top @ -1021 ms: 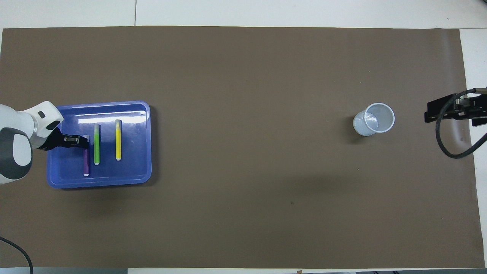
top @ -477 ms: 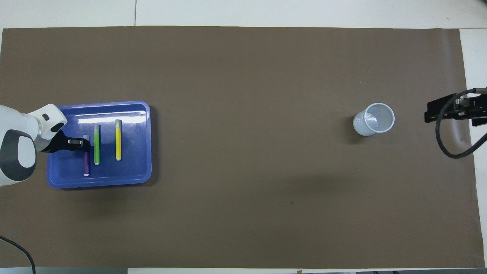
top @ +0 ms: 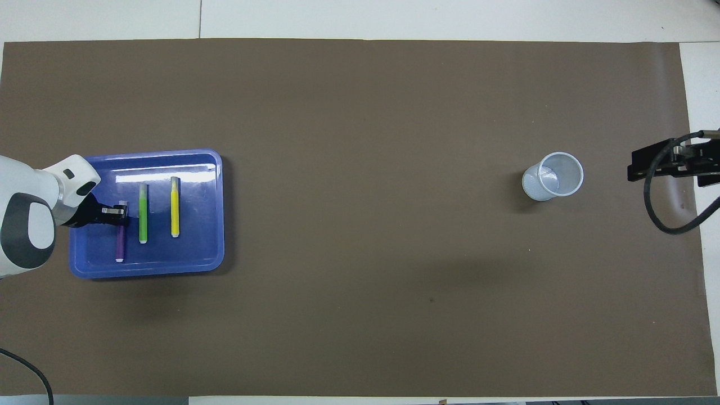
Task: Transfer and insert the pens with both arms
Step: 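Lower the left gripper onto the purple pen in the tray and grasp it, then lift the purple pen with the left gripper while the right gripper approaches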
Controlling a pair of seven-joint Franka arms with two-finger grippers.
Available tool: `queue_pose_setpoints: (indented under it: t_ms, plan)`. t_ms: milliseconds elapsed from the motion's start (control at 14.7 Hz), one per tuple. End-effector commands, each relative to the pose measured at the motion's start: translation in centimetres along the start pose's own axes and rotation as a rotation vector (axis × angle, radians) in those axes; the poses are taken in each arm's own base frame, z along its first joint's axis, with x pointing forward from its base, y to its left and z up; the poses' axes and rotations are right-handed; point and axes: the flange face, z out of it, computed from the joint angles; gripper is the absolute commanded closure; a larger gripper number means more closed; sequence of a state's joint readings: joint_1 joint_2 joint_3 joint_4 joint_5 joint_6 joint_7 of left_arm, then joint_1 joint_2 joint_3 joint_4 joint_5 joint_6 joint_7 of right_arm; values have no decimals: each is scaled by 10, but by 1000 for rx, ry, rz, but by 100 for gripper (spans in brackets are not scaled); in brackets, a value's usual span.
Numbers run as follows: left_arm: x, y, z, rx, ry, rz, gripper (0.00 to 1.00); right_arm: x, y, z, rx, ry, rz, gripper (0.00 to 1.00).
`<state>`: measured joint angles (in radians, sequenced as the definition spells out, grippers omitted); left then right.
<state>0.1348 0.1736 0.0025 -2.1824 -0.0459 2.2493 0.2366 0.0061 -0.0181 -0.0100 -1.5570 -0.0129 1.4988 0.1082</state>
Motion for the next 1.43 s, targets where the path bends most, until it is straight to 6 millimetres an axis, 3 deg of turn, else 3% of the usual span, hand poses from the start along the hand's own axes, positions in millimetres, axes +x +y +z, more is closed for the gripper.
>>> queue_pose_setpoints:
  t_ms: [0,409,885,1089,1362]
  plan:
    - [-4,3,2,14,1,-15,100,-5,4,0,23,6,-6,0]
    - [2,-3,-7,12,-2,-28,100,-5,4,0,23,6,-6,0]
    - [24,6,-75,0,-66,-214,100,-5,4,0,23,6,-6,0]
    - [32,26,-106,-43,-86,-387,100,-6,4,0,23,6,-6,0]
    - [38,70,-146,-163,-136,-685,100,-8,5,1,21,-14,-6,0]
